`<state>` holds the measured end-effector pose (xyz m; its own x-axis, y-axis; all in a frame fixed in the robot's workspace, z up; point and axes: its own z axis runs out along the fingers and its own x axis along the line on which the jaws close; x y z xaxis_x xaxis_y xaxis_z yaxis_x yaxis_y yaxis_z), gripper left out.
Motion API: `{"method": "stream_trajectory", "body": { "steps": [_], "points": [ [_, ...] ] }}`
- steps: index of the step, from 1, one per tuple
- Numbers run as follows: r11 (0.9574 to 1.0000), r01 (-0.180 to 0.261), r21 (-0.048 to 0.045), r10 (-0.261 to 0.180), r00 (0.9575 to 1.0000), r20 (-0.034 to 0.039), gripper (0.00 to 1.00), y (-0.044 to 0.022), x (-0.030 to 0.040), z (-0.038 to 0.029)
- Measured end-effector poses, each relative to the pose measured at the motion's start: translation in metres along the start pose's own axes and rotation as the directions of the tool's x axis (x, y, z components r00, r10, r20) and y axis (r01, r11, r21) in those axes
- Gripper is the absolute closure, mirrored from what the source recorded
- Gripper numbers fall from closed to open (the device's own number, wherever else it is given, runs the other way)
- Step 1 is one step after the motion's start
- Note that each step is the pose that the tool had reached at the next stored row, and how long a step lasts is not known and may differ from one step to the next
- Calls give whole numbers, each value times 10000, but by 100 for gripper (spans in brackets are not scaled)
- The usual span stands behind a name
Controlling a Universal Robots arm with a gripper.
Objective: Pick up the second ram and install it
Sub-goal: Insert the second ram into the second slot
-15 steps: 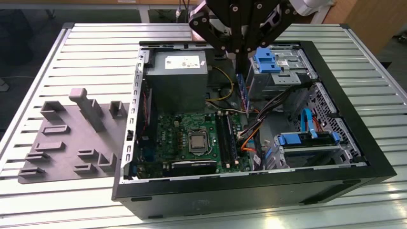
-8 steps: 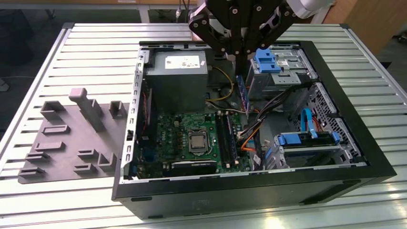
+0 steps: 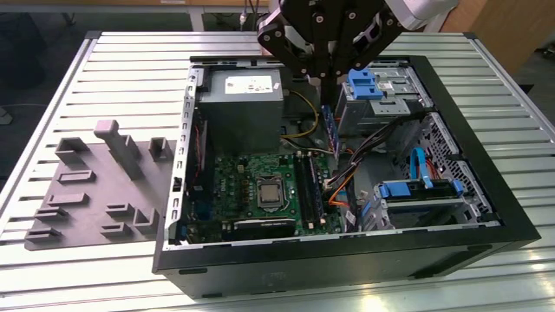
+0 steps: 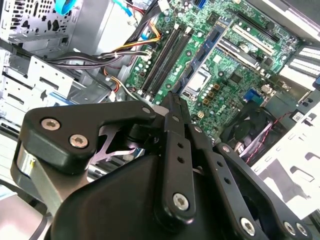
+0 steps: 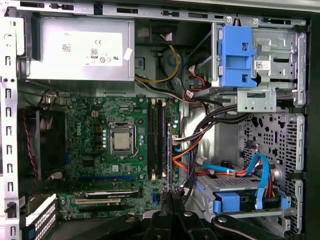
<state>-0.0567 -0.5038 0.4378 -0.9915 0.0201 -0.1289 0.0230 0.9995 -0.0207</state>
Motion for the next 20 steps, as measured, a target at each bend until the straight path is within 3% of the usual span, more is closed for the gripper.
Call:
{"method": "stream_trajectory", "body": {
  "steps": [20],
  "points": [
    [10000,7,50,-7,10000,0,89,1,7,53]
  ]
}}
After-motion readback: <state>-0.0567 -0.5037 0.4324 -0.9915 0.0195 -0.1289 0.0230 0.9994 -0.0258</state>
